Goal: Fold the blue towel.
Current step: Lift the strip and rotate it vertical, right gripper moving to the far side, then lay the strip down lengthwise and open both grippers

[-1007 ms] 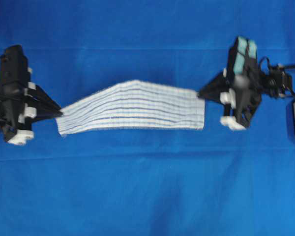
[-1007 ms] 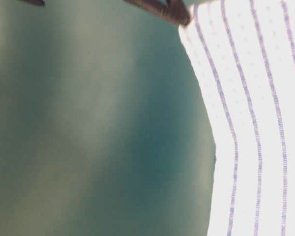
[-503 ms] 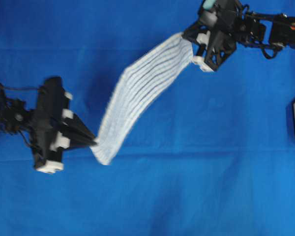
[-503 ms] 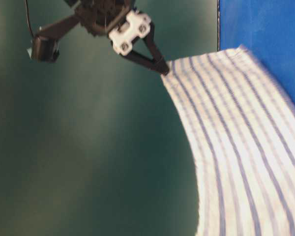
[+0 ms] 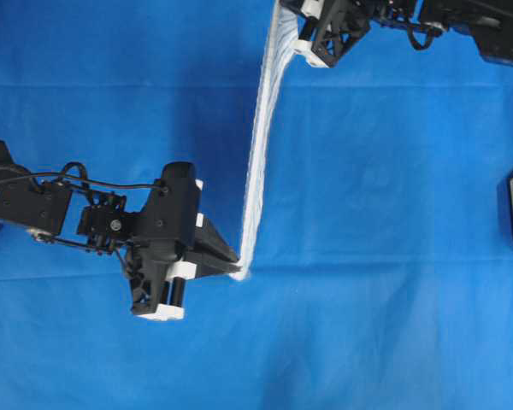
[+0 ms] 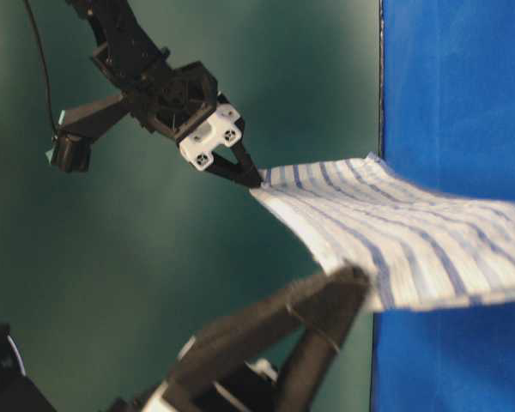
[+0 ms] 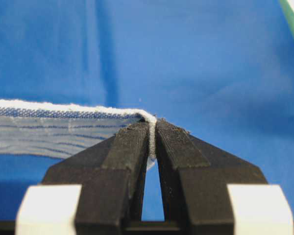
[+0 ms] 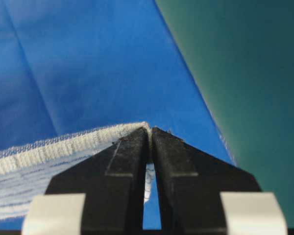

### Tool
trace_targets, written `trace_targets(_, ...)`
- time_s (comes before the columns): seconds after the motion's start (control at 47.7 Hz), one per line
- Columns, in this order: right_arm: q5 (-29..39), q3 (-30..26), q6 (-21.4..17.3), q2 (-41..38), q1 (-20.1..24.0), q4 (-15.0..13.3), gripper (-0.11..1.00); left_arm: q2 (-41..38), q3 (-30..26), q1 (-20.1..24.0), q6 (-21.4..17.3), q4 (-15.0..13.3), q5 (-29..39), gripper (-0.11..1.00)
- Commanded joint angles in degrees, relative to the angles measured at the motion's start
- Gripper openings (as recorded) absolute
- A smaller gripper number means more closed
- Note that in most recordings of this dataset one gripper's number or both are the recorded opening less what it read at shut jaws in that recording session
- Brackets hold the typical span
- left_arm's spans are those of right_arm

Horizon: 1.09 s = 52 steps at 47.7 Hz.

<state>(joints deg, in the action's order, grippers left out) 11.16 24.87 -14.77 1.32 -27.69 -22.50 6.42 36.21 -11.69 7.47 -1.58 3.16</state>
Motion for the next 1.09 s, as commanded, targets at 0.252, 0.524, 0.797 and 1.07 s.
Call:
trace_targets(0.252,-0.09,5.63,-0.26,6.68,-2.11,-0.26,0.05,-7.29,-8.53,0.88,-2.99,0.18,-5.45,0.02)
trace_targets(0.524,0.7,10.46,-0.26,9.58,-2.55,-0.18,0.05,-15.56,-14.24,1.41,-4.04,0.09,-10.28,0.02)
trace_targets(0.797,-0.97,6.42,-0.09,0.97,-2.02,-0.26,0.05,-14.33,-7.56,1.05,-0.79,-0.35,-13.18,0.02)
trace_targets(1.07,-2.02,-1.05,0.18,-6.5,0.09,-0.26,0.05,-9.84,2.29,-0.53,6.42,-0.35,-15.29,0.02)
